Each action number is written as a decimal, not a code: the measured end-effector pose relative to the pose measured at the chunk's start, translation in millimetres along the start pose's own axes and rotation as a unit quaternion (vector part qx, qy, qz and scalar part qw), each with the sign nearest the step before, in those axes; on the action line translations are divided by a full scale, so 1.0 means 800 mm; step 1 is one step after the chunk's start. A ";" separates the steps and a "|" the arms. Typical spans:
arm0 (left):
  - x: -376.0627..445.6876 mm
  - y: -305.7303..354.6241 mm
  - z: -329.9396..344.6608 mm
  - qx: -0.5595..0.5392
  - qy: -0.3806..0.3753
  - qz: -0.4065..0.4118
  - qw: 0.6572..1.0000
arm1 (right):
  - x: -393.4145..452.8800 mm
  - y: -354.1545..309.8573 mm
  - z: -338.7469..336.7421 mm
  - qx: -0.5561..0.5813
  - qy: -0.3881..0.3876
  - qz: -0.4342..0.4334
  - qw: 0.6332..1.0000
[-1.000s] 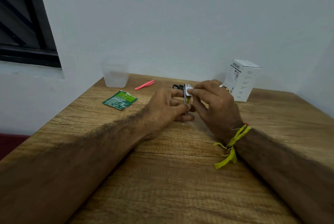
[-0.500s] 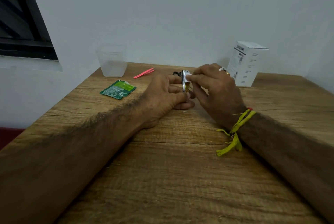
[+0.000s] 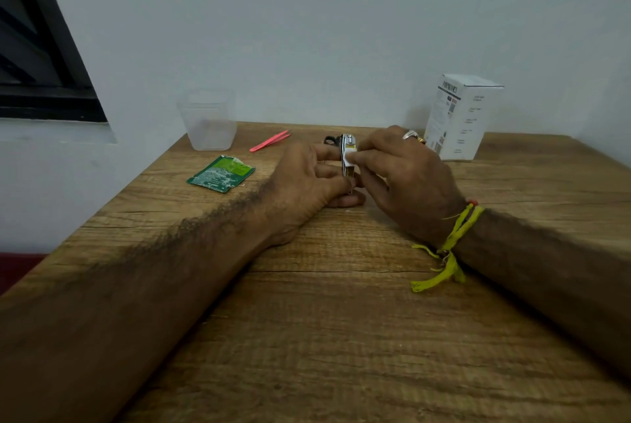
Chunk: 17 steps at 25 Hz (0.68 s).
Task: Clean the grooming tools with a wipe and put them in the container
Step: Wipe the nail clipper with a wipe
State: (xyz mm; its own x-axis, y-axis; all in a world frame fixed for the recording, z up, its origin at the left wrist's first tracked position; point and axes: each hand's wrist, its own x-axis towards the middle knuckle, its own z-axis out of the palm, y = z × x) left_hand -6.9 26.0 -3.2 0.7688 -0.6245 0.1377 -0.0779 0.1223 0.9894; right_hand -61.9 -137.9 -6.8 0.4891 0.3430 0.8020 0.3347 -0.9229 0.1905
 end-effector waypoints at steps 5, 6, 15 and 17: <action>0.004 -0.002 -0.001 0.000 -0.007 -0.004 1.000 | 0.001 0.002 0.005 0.003 -0.001 -0.009 1.000; 0.004 -0.002 0.000 -0.001 -0.007 -0.006 1.000 | -0.001 0.004 0.004 -0.003 -0.010 -0.013 1.000; 0.004 -0.002 -0.002 -0.003 0.008 -0.013 1.000 | -0.002 0.004 -0.001 0.000 -0.029 0.005 1.000; 0.005 -0.004 -0.004 0.004 0.003 -0.019 1.000 | -0.005 0.006 -0.002 -0.002 -0.045 0.001 0.999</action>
State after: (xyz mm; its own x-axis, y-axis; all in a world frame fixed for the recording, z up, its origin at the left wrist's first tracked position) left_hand -1.5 25.2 -5.5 0.7756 -0.6232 0.1006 -0.0545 0.0926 0.9942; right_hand -63.9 -143.8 -8.1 0.5611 0.3551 0.7477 0.3298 -0.9244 0.1915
